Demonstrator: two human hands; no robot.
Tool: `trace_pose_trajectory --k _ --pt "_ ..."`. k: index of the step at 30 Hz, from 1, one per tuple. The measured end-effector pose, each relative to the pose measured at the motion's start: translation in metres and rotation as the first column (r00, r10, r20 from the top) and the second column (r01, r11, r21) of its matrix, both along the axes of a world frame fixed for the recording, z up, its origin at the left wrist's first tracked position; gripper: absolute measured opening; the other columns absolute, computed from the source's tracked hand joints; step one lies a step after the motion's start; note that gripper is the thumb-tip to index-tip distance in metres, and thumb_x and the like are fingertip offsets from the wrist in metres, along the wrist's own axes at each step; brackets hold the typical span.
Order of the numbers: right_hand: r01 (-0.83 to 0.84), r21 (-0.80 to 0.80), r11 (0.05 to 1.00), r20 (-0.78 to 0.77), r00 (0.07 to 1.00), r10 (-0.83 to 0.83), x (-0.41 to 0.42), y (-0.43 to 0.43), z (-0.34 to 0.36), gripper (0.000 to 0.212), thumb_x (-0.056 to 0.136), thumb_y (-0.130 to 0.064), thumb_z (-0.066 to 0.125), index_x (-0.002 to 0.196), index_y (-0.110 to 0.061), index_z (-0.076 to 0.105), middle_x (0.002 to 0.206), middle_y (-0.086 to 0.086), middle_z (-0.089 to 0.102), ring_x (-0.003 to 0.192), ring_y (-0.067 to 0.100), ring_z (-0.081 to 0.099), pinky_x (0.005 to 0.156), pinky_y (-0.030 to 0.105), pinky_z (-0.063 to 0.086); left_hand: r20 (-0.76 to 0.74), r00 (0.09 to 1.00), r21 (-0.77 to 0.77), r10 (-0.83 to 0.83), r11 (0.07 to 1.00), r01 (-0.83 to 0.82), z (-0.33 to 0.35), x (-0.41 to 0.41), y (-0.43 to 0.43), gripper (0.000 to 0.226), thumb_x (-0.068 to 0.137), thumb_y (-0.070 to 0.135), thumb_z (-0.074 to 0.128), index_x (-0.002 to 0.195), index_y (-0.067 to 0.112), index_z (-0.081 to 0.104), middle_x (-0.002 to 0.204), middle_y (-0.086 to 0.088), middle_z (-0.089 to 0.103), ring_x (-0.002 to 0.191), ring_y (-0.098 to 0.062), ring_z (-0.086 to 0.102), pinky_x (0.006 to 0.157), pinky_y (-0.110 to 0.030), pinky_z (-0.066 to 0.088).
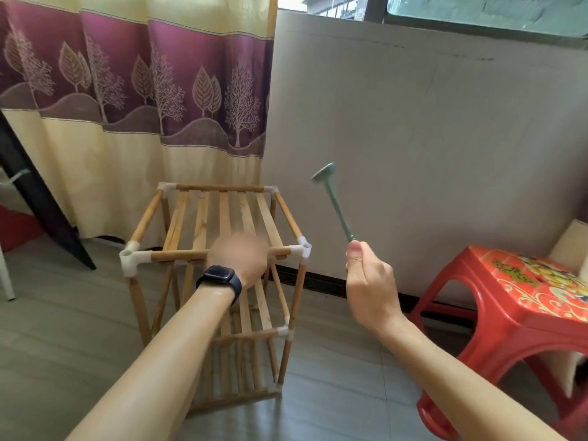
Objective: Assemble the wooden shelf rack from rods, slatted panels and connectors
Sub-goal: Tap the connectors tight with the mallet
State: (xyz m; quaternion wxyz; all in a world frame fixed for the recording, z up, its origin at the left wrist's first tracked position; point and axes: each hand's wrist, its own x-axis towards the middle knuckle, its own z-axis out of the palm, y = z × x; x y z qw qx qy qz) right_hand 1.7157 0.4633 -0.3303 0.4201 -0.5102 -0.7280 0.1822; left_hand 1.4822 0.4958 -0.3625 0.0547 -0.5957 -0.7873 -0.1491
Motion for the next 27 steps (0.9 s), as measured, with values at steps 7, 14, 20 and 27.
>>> trace_pose_trajectory --k 7,14,20,27 --pt "0.048 -0.138 0.989 0.054 0.998 -0.041 -0.003 -0.005 -0.013 0.042 0.108 -0.041 0.025 0.076 -0.022 0.044 0.071 -0.001 0.057 0.060 0.010 0.046 0.060 0.033 0.037 0.023 1.000 0.011 0.009 1.000 -0.009 -0.001 -0.001 -0.001 0.051 0.103 0.049 0.025 0.124 0.020 0.061 0.126 -0.001 0.063 0.118 -0.021 0.056 0.103 -0.041 0.039" --pt "0.107 -0.294 0.950 0.297 0.955 -0.015 0.003 -0.001 -0.021 0.047 0.107 -0.043 0.021 0.081 -0.021 0.053 0.086 0.000 0.063 0.084 0.025 0.056 0.072 0.042 0.040 0.080 0.996 0.046 0.037 0.998 -0.041 -0.003 0.004 -0.006 0.051 0.105 0.046 0.025 0.134 0.025 0.061 0.144 0.003 0.056 0.138 -0.022 0.043 0.115 -0.042 0.025" --pt "0.083 -0.244 0.966 0.075 0.995 -0.066 0.002 0.020 -0.006 0.049 0.108 -0.038 0.023 0.076 -0.010 0.048 0.081 0.008 0.064 0.081 0.026 0.055 0.070 0.039 0.038 0.072 0.997 0.138 -0.029 0.990 0.019 -0.008 -0.017 -0.021 0.055 0.096 0.054 0.023 0.123 0.040 0.068 0.142 0.020 0.055 0.151 -0.012 0.019 0.119 -0.042 -0.015" --pt "0.058 -0.326 0.943 0.154 0.988 -0.008 -0.019 0.034 -0.021 0.050 0.108 -0.039 0.023 0.074 -0.013 0.049 0.083 0.007 0.062 0.084 0.029 0.055 0.072 0.041 0.038 0.220 0.961 0.044 -0.167 0.986 0.162 0.001 -0.112 -0.073 0.054 0.085 0.056 0.025 0.124 0.052 0.062 0.154 0.016 0.041 0.152 -0.013 0.016 0.124 -0.047 0.000"
